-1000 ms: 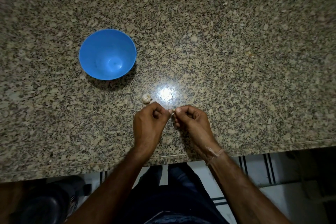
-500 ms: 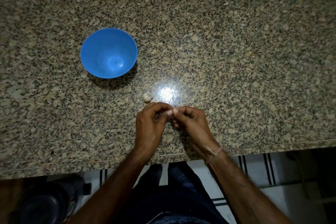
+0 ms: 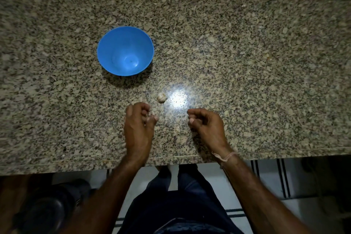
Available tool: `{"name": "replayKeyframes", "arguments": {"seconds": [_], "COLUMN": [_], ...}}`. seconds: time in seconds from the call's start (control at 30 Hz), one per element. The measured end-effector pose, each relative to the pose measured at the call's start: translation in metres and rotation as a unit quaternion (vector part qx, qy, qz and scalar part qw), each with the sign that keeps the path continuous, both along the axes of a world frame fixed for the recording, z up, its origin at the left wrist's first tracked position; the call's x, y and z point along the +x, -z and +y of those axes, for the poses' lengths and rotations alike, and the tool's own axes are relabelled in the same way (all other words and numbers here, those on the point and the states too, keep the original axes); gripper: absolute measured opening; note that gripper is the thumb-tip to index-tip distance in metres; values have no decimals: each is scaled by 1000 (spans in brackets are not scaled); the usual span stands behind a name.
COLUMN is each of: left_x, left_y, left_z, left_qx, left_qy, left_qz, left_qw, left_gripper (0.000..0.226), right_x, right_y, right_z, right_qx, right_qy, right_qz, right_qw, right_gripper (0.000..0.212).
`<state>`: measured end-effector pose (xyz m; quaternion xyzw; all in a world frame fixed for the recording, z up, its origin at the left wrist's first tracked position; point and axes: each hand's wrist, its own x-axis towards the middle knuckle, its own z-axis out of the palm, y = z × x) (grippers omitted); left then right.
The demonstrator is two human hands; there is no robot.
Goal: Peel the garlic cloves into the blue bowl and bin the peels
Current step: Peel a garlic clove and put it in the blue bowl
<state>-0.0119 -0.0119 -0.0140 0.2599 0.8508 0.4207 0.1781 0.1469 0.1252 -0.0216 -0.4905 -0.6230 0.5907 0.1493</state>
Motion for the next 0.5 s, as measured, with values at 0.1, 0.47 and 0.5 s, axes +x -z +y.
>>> {"name": "replayKeyframes", "arguments": {"seconds": [0.1,0.47,0.5], "left_x": [27,49,49], "left_y": [2,17,17], "left_z": [-3,13,14], "left_qx": [-17,-47,-53], "left_qy": [56,102,100], "left_qz": [-6,54,56], "left_qw": [998,992,992], "left_gripper": [25,15,15], "right_x": [9,13,9], "right_y": [0,0,0], "right_z": [-3,-3,-1], "right_qx": [19,102,120], "right_qy": [-1,-68,-86], "right_qz": [-12,-12,-15], "right_qw": [1000,992,989], "right_gripper": [28,33,33]}}
